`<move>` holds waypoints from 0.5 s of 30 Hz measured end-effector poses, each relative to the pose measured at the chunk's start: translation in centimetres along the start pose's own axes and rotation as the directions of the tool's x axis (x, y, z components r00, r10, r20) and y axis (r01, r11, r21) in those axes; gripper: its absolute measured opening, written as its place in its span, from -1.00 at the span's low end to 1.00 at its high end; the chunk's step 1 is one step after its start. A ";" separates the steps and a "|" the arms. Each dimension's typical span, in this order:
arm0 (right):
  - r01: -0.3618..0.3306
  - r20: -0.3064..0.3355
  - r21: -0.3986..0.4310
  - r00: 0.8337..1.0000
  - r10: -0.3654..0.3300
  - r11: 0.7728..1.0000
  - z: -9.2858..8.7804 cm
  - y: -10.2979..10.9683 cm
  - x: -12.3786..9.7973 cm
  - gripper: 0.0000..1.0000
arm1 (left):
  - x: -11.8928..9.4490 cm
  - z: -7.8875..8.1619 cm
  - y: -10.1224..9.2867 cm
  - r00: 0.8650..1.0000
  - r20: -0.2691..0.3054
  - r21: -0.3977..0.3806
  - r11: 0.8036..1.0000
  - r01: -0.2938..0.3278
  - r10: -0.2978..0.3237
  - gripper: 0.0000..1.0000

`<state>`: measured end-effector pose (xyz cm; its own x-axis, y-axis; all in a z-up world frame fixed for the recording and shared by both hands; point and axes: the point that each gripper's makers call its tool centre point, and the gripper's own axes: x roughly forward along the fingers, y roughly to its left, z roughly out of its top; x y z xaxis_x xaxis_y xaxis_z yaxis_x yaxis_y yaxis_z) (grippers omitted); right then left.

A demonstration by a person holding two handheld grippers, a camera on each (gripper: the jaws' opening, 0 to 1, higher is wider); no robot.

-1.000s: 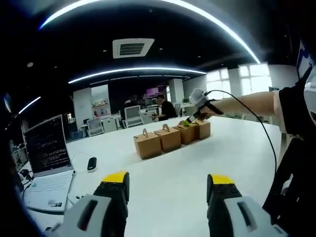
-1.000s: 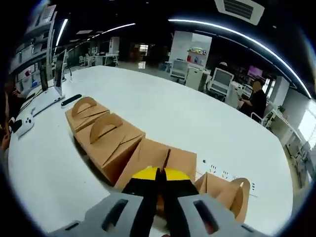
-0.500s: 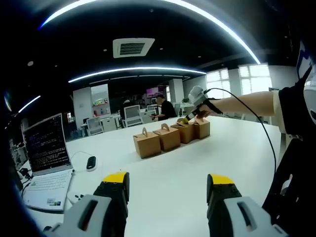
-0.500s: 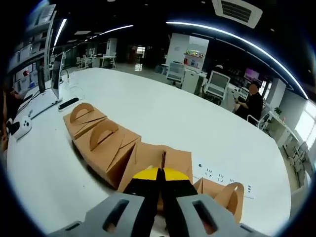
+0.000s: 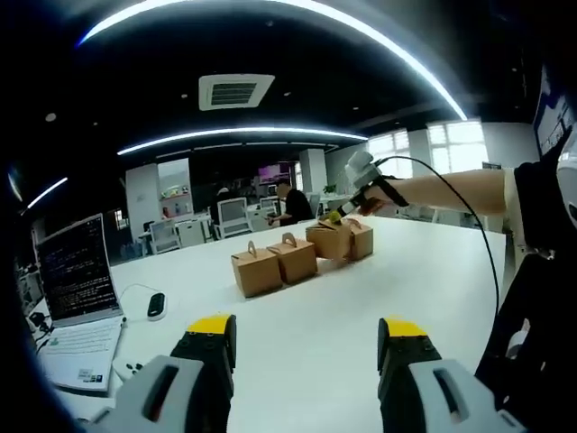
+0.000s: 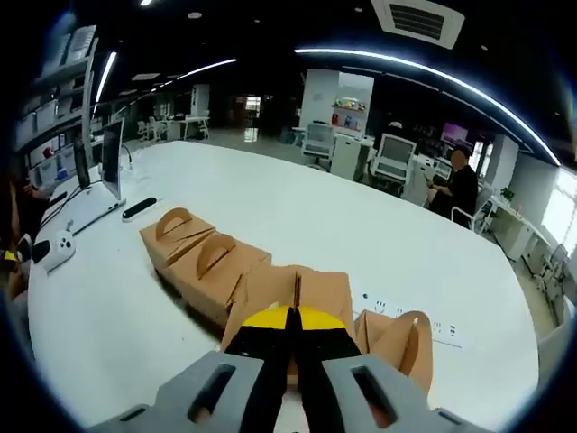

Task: Pick up one paper box from the group, open the paper box, and remove the item inside

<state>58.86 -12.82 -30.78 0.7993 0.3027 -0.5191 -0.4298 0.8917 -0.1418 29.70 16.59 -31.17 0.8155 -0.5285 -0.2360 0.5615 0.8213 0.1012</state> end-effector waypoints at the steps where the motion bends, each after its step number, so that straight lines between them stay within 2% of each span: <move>1: -0.001 0.003 -0.002 1.000 0.001 1.000 -0.1 0.2 -0.5 -0.95 | 0.0 0.1 -0.2 1.000 0.003 0.002 1.000 0.005 -0.005 0.27; 10: -0.029 0.047 -0.009 0.998 0.030 1.000 -1.1 2.3 -4.9 -0.96 | -0.2 0.8 -2.0 0.999 0.023 0.018 0.999 0.041 -0.041 0.27; 15: -0.087 0.056 -0.035 0.994 0.089 0.996 -2.0 4.6 -7.3 -0.96 | -0.1 0.9 -2.9 0.998 0.025 0.022 0.998 0.060 -0.061 0.27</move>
<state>50.20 -11.56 -29.33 0.7804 0.3989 -0.4816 -0.5121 0.8496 -0.1261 28.10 14.09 -30.61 0.7833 -0.5824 -0.2173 0.6123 0.7832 0.1080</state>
